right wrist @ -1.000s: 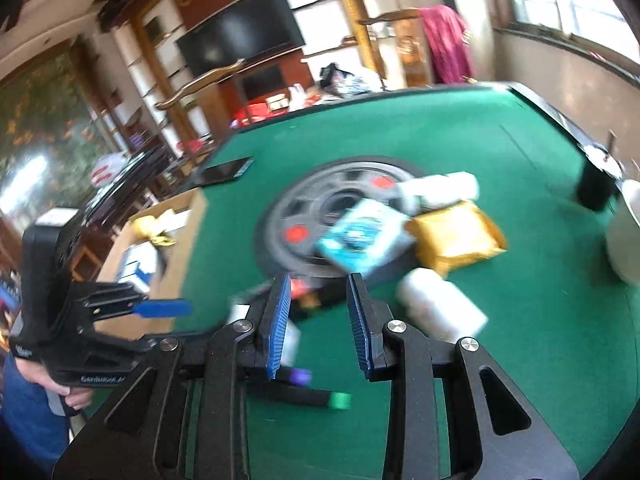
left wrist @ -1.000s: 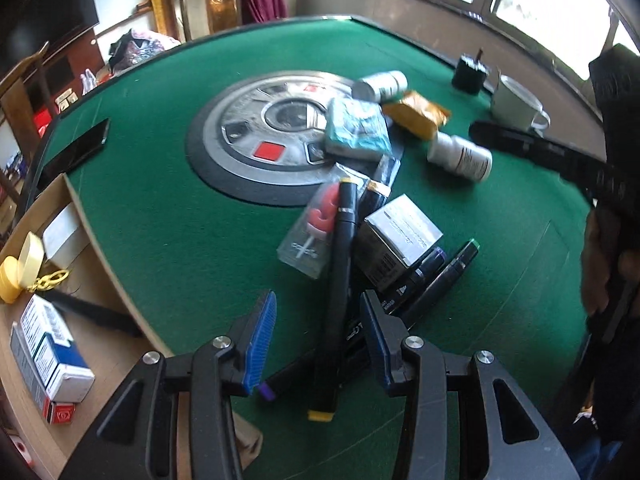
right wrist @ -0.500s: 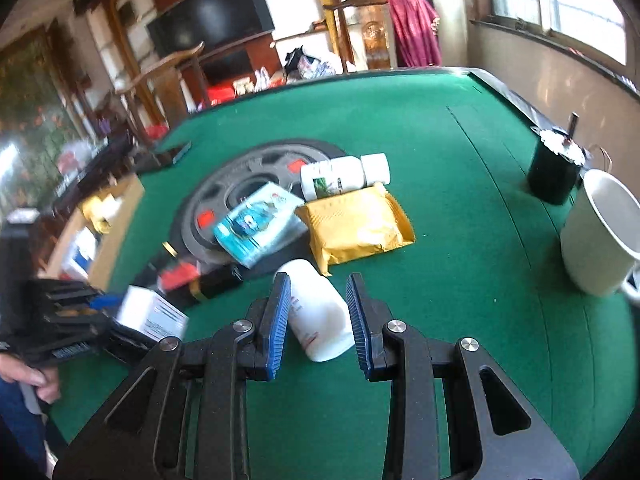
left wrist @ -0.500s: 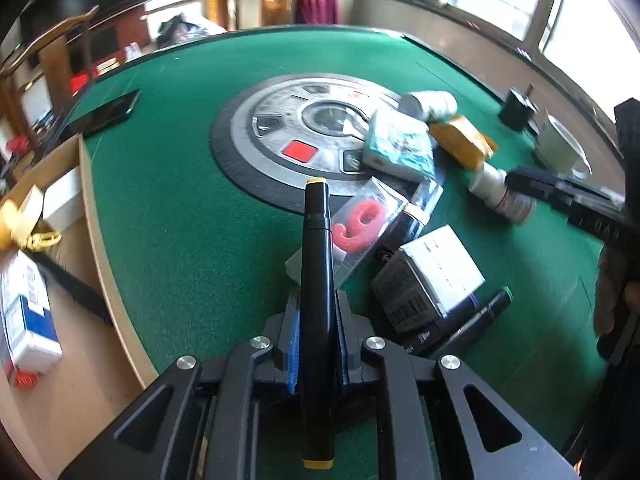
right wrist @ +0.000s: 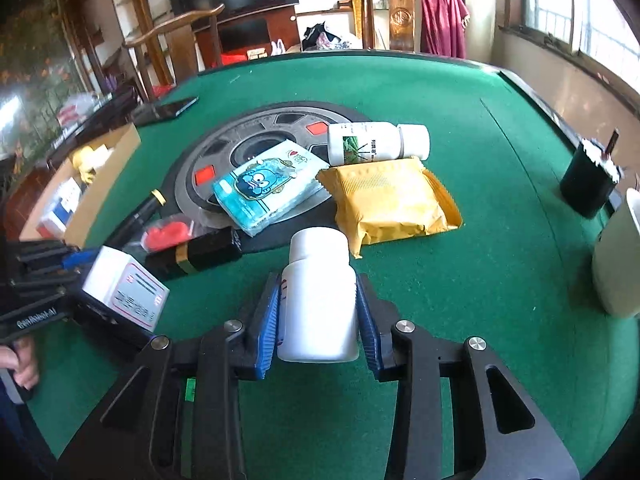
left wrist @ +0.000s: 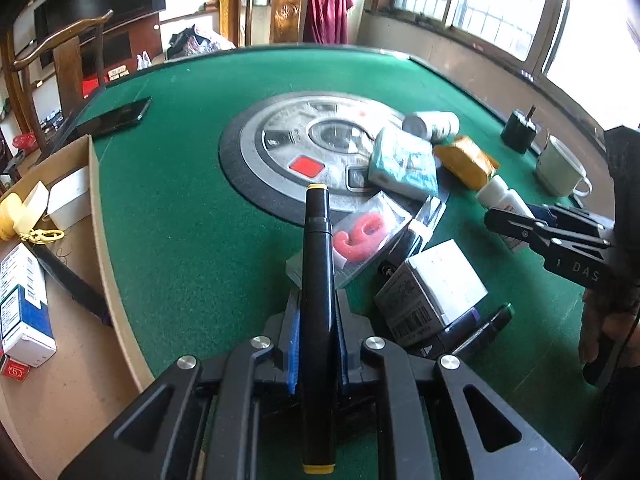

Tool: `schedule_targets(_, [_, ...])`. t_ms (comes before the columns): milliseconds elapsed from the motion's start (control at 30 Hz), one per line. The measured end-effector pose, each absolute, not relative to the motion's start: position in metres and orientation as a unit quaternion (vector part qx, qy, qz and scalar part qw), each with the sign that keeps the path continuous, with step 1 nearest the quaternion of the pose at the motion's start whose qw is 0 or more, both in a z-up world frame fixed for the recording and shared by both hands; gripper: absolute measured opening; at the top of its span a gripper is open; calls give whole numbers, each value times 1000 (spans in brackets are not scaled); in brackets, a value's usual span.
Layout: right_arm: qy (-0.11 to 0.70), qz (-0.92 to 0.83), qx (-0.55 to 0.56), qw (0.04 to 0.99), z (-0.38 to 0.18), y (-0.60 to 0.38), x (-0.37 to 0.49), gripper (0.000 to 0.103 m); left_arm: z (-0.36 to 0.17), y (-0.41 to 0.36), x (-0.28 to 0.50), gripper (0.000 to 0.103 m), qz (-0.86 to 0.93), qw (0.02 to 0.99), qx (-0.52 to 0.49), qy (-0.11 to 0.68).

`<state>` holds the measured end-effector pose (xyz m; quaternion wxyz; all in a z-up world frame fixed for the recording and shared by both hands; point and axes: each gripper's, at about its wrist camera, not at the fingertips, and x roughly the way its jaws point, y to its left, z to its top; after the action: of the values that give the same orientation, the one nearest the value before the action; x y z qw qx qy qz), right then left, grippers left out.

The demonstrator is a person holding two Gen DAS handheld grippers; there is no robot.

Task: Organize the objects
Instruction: 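Carry the black marker and white pill bottle over the cardboard tray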

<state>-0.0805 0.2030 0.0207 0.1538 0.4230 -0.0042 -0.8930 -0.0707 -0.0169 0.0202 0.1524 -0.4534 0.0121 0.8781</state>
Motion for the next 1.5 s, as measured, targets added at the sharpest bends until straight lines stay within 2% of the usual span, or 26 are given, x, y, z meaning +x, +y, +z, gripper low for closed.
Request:
schedule_targets(967, [-101,-927,321,163,70,190,-41,35,67,-53,-58,13,908,148,-388,-47])
schedule_targets(1267, [-85,-921,315,213,78,129,-28,35,83,-86,-57,13,918,123,-369,-73])
schedule_targets(1500, [-64,-911,326,245,78,91,-22,35,96,-140,-59,13,927,71,-351,-110])
